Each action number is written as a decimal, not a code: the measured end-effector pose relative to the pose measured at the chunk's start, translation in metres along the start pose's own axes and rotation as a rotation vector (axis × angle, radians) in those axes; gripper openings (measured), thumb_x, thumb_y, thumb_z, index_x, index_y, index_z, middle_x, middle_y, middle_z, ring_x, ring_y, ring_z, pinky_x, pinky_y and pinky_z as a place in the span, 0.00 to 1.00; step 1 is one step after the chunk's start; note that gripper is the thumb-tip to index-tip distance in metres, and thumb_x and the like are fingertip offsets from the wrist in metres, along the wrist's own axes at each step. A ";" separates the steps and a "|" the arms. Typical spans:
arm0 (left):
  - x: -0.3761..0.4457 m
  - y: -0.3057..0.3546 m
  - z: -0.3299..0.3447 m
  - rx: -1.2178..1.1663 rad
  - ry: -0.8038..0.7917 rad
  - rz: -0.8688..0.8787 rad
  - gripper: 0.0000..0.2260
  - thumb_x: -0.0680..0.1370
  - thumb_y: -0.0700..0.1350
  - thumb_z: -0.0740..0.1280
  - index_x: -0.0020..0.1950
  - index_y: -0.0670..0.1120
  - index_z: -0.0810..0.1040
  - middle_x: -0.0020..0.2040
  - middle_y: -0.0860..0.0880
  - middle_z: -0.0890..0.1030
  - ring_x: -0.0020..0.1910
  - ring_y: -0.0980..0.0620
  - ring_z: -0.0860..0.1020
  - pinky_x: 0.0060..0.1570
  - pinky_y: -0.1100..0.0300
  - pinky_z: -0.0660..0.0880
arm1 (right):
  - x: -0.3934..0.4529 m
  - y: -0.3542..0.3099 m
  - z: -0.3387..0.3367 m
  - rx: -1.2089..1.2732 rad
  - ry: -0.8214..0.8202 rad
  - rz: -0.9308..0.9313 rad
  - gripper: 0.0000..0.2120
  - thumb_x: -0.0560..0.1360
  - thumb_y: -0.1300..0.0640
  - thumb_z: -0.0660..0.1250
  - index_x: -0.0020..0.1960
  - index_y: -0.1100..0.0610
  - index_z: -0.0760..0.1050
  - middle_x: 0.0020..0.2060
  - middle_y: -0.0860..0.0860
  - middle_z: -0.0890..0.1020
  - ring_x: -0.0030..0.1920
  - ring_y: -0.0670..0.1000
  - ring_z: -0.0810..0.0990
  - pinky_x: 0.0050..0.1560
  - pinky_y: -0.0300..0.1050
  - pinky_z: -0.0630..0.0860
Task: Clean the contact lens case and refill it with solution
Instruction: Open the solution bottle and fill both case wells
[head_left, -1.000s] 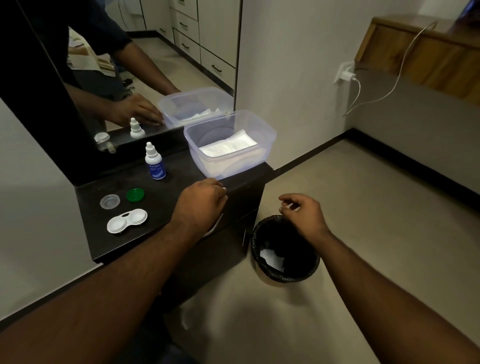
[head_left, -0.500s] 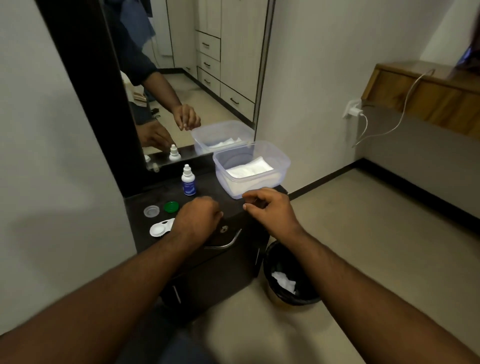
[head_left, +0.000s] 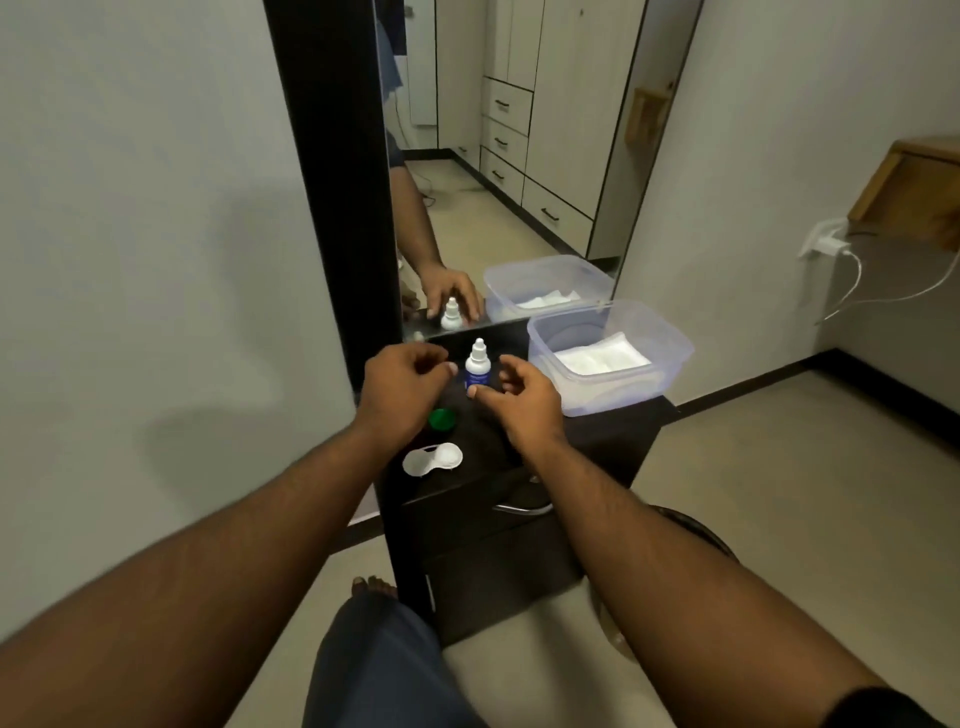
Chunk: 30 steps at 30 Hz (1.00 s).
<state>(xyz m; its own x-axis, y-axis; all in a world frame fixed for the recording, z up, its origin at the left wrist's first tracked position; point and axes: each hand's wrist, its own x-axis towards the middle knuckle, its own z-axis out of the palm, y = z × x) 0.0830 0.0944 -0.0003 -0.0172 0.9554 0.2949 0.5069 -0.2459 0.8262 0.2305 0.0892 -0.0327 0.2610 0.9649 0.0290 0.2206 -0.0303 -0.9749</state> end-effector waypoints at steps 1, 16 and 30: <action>0.003 0.001 0.002 -0.018 -0.023 0.004 0.15 0.75 0.43 0.70 0.60 0.42 0.79 0.54 0.46 0.83 0.52 0.54 0.80 0.52 0.64 0.75 | 0.005 0.001 0.003 0.029 -0.037 -0.008 0.32 0.67 0.61 0.76 0.69 0.58 0.69 0.63 0.53 0.77 0.61 0.50 0.76 0.63 0.46 0.73; 0.041 -0.009 0.016 -0.145 -0.276 0.088 0.15 0.76 0.38 0.69 0.63 0.44 0.78 0.59 0.47 0.81 0.57 0.56 0.79 0.56 0.68 0.74 | 0.024 0.016 0.015 -0.045 -0.114 -0.110 0.19 0.68 0.58 0.75 0.58 0.53 0.78 0.49 0.47 0.84 0.50 0.44 0.82 0.54 0.44 0.79; 0.024 -0.018 0.036 -0.081 0.065 0.156 0.12 0.71 0.43 0.75 0.53 0.45 0.83 0.46 0.49 0.84 0.45 0.58 0.81 0.47 0.60 0.80 | 0.023 0.014 0.019 -0.136 -0.027 -0.138 0.09 0.68 0.63 0.73 0.46 0.54 0.77 0.42 0.50 0.83 0.45 0.47 0.81 0.47 0.41 0.79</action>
<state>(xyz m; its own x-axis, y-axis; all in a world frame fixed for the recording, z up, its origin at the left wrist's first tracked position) 0.1044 0.1272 -0.0254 -0.0007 0.8928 0.4505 0.4369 -0.4049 0.8032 0.2223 0.1161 -0.0501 0.1949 0.9689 0.1527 0.3780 0.0695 -0.9232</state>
